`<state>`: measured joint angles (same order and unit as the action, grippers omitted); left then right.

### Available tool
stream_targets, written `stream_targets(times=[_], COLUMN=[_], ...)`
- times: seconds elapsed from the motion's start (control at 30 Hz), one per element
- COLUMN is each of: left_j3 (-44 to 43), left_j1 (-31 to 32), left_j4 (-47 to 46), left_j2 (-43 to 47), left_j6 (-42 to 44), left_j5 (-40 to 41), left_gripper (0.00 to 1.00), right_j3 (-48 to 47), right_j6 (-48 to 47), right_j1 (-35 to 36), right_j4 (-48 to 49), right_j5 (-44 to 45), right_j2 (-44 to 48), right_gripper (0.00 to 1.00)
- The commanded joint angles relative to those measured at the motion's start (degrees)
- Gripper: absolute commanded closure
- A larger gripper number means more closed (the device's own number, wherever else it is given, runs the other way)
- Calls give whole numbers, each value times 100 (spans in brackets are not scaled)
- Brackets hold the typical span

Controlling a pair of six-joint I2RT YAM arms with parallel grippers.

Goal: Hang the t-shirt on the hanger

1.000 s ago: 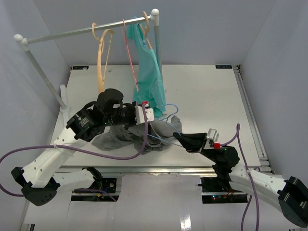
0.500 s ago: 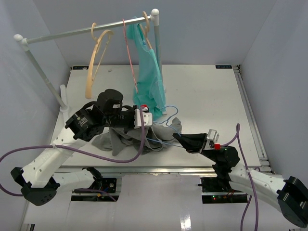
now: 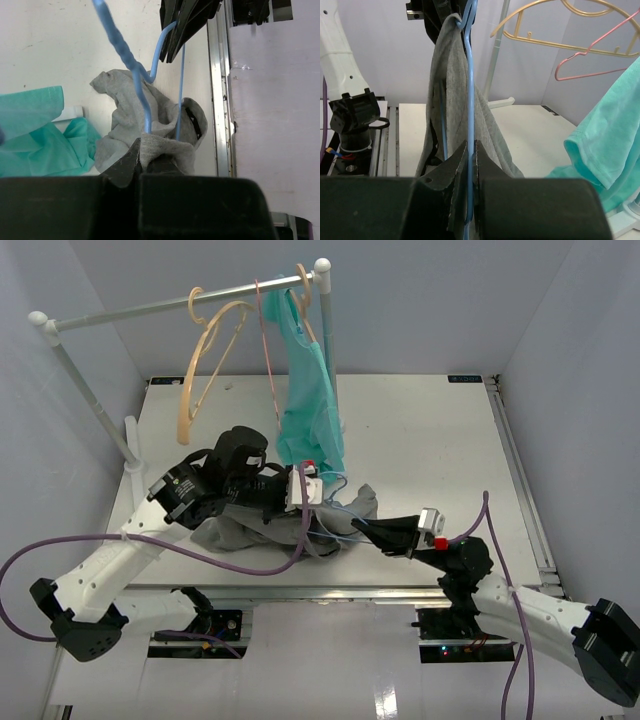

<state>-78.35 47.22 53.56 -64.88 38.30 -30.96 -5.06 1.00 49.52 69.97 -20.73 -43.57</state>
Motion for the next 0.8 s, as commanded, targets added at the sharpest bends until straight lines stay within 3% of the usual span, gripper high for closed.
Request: stream_targets(times=[0.0,0.07,0.13,0.23,0.37,0.53,0.6,0.77], left_j3=[128,198,309,412,718,1056,1121,1397], left_j1=[94,94,93,85,94,94,94,94], left_j4=[-140,-470,-774,-979,-1395,-1924,-2117,-2485], left_j2=[-24,56,146,228,600,1161,1290,1641], left_j6=[-276,-711,-997,-1473,-1947,-2655,-2819,-3128], left_j5=[-188,641,1711,2385,2577,3463,3454,2820], left_gripper=[100,100,100,100,100,100,100,100], right_j3=[-559,-661,-723,-873,-1096,-930,-861,-1358], right_j6=[7,54,103,289,976,2113,2590,2950], right_j1=[84,84,84,84,84,91,84,84], right_j4=[478,107,-274,-1012,-2443,-3648,-3948,-4283], right_j5=[287,978,1473,2038,3053,3926,3931,3483], right_j2=[158,290,502,878,1524,2714,2891,1599], right_gripper=[83,50,38,24,19,23,24,34])
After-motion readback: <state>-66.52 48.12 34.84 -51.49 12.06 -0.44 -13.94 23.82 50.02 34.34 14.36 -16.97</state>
